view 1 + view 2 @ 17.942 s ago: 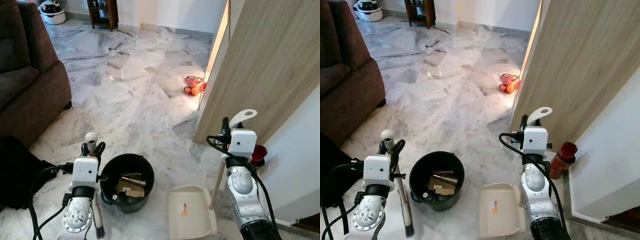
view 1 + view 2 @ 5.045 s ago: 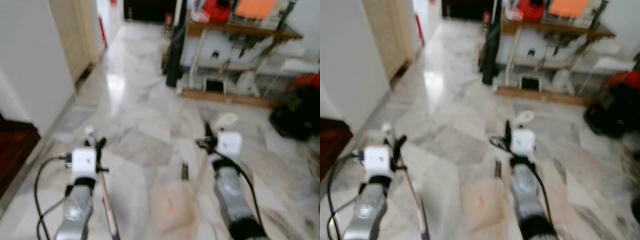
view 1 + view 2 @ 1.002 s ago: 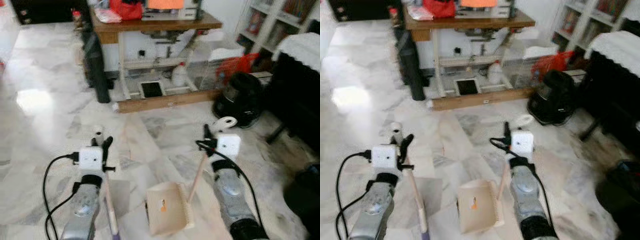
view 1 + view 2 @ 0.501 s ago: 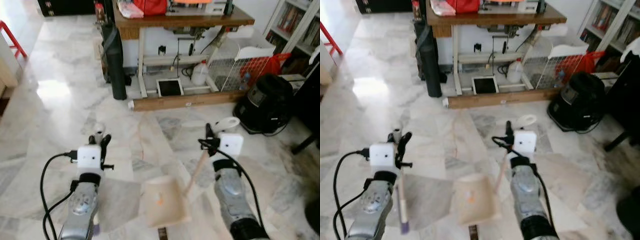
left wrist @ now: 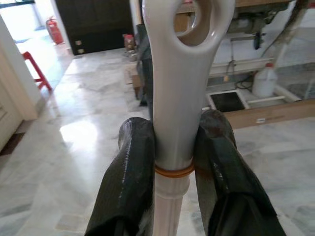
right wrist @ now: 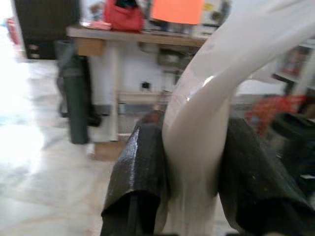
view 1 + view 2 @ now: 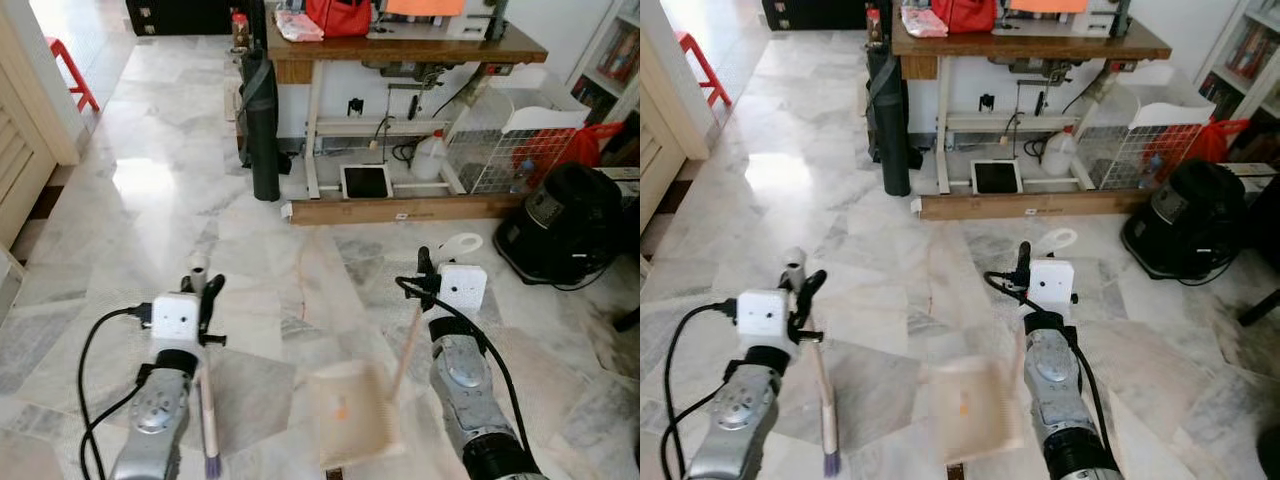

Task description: Sweep floor

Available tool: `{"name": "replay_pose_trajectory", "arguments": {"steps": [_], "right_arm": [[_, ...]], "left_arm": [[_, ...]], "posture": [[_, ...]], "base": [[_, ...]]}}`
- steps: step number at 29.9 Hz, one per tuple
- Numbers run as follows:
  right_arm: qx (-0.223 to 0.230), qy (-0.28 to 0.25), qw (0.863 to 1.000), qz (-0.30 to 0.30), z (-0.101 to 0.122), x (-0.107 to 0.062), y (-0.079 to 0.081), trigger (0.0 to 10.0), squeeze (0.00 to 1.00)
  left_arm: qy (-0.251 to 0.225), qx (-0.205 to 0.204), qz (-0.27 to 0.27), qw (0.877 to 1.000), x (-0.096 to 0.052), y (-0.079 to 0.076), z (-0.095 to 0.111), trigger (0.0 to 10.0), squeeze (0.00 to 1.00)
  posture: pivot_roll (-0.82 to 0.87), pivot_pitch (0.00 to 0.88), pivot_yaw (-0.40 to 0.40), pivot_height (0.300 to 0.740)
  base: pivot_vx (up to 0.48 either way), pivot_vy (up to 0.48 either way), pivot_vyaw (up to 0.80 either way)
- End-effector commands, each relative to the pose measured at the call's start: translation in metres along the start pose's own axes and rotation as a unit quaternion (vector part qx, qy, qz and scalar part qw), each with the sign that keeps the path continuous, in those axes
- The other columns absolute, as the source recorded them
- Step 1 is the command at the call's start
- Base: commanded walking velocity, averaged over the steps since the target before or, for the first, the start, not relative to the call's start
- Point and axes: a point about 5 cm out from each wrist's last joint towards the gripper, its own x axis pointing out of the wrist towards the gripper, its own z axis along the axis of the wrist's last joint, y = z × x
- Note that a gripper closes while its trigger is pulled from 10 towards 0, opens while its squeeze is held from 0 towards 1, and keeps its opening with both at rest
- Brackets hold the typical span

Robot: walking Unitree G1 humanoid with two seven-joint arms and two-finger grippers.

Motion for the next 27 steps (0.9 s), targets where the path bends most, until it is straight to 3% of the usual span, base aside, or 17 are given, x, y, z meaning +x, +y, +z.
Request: {"name": "replay_pose_trajectory", "arguments": {"steps": [1, 20, 27], "right_arm": [[0.009, -0.006, 1.000, -0.006, 0.002, 0.000, 0.002, 10.0, 0.00], [-0.066, 0.005, 0.997, -0.027, -0.013, -0.007, -0.016, 10.0, 0.00], [-0.071, 0.027, 0.997, -0.025, -0.026, -0.015, -0.013, 10.0, 0.00]], "left_arm": [[-0.011, -0.011, -0.013, 1.000, 0.003, -0.003, 0.006, 10.0, 0.00], [0.020, -0.074, -0.047, 0.996, 0.006, 0.002, 0.005, 10.0, 0.00], [0.022, -0.096, -0.049, 0.994, 0.006, 0.002, 0.009, 10.0, 0.00]], "posture": [[0.12, 0.073, -0.039, 0.740], [0.12, 0.066, -0.008, 0.740], [0.14, 0.079, 0.001, 0.740]], "base": [[0.000, 0.000, 0.00], [0.000, 0.000, 0.00], [0.000, 0.000, 0.00]]}}
